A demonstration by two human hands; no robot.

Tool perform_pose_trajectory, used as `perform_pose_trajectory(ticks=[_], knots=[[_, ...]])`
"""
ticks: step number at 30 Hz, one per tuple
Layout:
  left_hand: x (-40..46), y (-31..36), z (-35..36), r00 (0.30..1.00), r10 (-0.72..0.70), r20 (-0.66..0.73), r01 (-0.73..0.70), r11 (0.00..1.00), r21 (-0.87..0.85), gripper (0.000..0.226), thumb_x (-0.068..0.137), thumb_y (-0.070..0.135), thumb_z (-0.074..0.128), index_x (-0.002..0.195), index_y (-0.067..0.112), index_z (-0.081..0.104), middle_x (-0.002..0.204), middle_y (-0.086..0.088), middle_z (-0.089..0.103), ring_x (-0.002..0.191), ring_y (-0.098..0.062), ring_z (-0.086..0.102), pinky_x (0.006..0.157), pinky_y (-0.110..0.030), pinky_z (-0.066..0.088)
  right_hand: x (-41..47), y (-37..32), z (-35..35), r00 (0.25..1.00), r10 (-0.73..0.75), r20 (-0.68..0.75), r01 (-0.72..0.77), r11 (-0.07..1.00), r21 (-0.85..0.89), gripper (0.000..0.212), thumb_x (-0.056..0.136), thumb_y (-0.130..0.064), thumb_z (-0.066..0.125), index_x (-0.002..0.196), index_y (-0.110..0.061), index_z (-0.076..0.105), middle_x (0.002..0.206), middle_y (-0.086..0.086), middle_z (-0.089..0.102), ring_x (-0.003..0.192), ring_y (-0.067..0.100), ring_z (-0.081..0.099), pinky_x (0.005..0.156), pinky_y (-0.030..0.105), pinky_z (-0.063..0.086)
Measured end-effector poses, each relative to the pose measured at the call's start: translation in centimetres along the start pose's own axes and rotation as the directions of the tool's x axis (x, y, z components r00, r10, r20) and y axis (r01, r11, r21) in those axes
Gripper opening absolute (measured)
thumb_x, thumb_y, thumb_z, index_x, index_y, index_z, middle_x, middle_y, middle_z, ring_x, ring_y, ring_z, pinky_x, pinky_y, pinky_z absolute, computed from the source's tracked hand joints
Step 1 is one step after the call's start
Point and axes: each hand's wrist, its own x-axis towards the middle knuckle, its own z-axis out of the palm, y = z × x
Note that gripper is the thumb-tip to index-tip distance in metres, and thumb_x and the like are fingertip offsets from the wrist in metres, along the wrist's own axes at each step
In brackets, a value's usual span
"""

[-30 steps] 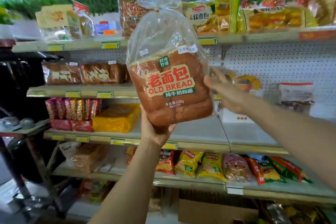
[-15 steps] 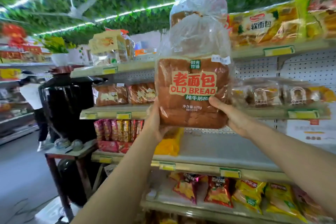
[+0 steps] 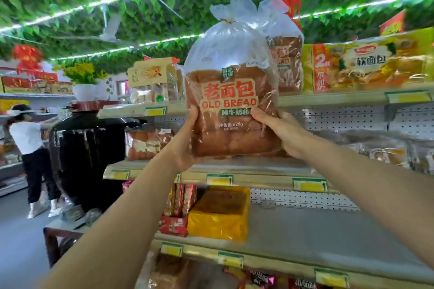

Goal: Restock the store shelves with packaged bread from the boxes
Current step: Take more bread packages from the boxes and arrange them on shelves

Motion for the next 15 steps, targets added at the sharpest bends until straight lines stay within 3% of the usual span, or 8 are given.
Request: perform_pose_trajectory(ticks=[4,8,11,15], knots=[[2.2,2.9,-0.9,0.999,0.044,-0.025,-0.044,0.999,0.0,0.085,0.063,0.079,0.058,0.124,0.02,0.064,0.116,-0.013,0.072,0.098,-0.033,0.072,0.074,-0.047,0.06,2.9,-2.4,1.6,0.999,-0.034,0.018,0.034,0.999,-0.016,0.097,0.047,-0.06,0.083,0.133,-0.025,0.052,0.108,-0.004,0.072,0.095,0.016,0.069,0.092,0.041,0.054],[4.9,6.7,-2.1,0.994,0.104,-0.044,-0.103,0.994,0.035,0.08,0.067,0.08,0.053,0.12,0.021,0.064,0.108,-0.012,0.074,0.097,-0.032,0.07,0.076,-0.046,0.057,6.6,-4.9,3.7,0.993,-0.118,-0.002,0.118,0.992,-0.048,0.109,0.059,-0.064,0.08,0.147,-0.018,0.034,0.121,-0.007,0.057,0.112,0.016,0.057,0.107,0.041,0.043],[7.7,9.4,-3.6,0.991,0.13,-0.038,-0.127,0.988,0.085,0.074,0.077,0.083,0.045,0.113,0.022,0.068,0.106,-0.01,0.075,0.097,-0.029,0.069,0.077,-0.043,0.054,9.7,-5.9,5.4,0.991,-0.127,-0.033,0.127,0.992,-0.021,0.128,0.034,-0.071,0.087,0.142,-0.02,0.04,0.127,-0.001,0.063,0.111,0.022,0.063,0.103,0.047,0.047],[12.5,12.3,-6.1,0.988,0.15,-0.038,-0.143,0.979,0.146,0.085,0.068,0.087,0.051,0.121,0.021,0.064,0.116,-0.01,0.07,0.103,-0.032,0.068,0.079,-0.045,0.056,14.3,-6.3,7.3,0.987,-0.154,-0.045,0.156,0.987,0.042,0.089,0.056,-0.055,0.088,0.129,-0.02,0.052,0.108,0.004,0.073,0.095,0.022,0.072,0.092,0.047,0.055]])
